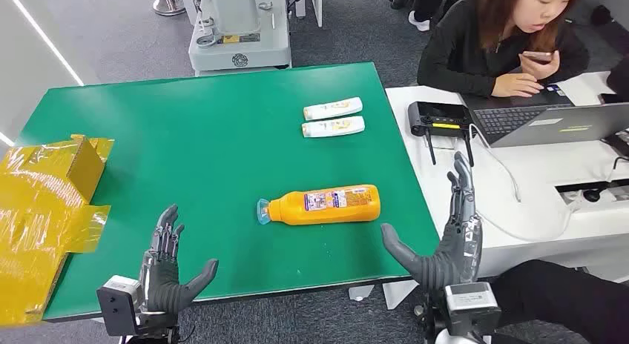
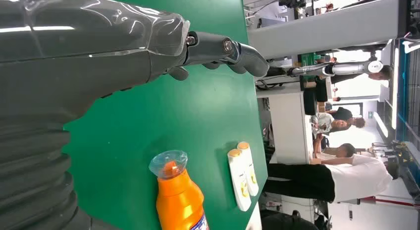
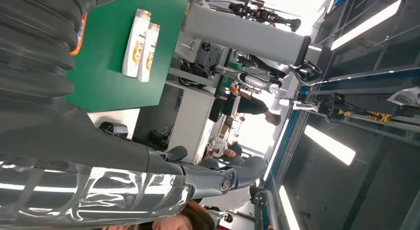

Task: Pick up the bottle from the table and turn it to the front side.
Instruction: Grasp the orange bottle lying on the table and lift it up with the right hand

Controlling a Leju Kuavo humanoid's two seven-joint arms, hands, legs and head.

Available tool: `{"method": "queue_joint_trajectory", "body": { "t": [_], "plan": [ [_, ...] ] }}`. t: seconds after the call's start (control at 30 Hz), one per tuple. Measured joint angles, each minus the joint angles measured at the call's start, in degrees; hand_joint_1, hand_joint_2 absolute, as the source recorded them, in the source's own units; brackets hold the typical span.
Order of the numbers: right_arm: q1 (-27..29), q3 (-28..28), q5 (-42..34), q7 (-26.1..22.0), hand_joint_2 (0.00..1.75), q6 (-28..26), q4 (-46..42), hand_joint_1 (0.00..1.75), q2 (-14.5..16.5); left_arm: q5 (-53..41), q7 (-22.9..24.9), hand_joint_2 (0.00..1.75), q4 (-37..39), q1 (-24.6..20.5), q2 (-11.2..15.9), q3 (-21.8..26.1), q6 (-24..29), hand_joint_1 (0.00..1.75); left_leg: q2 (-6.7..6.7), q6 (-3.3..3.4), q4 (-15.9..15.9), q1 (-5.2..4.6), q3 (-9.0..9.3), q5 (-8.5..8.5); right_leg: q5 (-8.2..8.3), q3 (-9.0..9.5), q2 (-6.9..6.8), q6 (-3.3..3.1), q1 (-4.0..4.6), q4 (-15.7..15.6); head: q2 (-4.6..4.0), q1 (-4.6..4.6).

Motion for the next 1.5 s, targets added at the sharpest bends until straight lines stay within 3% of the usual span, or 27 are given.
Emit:
{"method": "queue_joint_trajectory", "body": {
  "t": [0.37,0.43,0.5,0.7,0.93,1.17,1.5],
  "plan": [
    [0.05,0.00,0.01,-0.04,1.75,-0.06,0.00,0.00,0.00,0.00,0.00,1.75,0.00,-0.01,-0.01,0.00,0.00,0.00,0.00,0.00,0.00,0.00,0.00,0.00,0.00,0.00,0.00,0.00,0.00,0.00,0.00,0.00],
    [-0.10,-0.02,5.19,1.81,1.75,-0.52,0.03,0.00,-0.49,-0.07,0.00,1.75,0.21,-0.18,-0.06,-0.04,-0.37,0.00,0.01,0.00,0.00,0.00,0.00,0.00,0.00,-0.01,0.00,0.00,0.00,0.00,0.00,0.01],
    [-0.76,-0.05,13.15,4.94,1.75,-0.68,0.43,0.00,-1.63,-0.20,0.00,1.75,0.60,-0.41,-0.16,-0.20,-1.09,0.00,0.01,0.00,0.00,0.00,0.00,0.00,0.00,-0.01,0.01,0.00,0.00,0.00,0.00,0.01],
    [-5.38,0.30,27.12,11.84,1.75,1.99,5.09,0.00,-6.26,-0.11,-1.09,1.75,2.23,-1.26,-0.28,-1.33,-2.58,0.00,0.03,0.02,0.01,-0.01,0.01,0.02,0.07,0.01,0.03,0.05,-0.01,0.00,0.00,0.01],
    [-16.66,4.45,30.53,14.72,1.75,4.67,18.05,0.00,-12.25,0.92,-2.59,1.75,5.55,-3.46,-0.12,-1.68,-3.80,0.00,0.04,0.05,0.03,-0.01,0.02,0.12,0.17,0.02,0.06,0.09,-0.01,0.00,0.00,0.01],
    [-27.89,10.54,29.99,19.19,1.75,14.75,32.62,0.00,-14.45,1.35,-2.70,1.75,7.64,-5.11,0.16,-1.68,-5.12,0.00,0.01,0.06,0.04,-0.01,-0.01,0.23,0.20,0.00,0.02,0.06,-0.01,0.02,0.00,0.00],
    [-46.49,23.14,29.69,21.63,1.75,35.08,57.78,0.00,-15.31,2.36,-0.84,1.75,9.10,-6.70,0.63,-2.40,-7.71,0.00,0.06,0.04,0.05,-0.01,-0.03,0.29,0.29,-0.04,0.09,0.05,-0.01,0.03,0.00,0.01]
  ]
}}
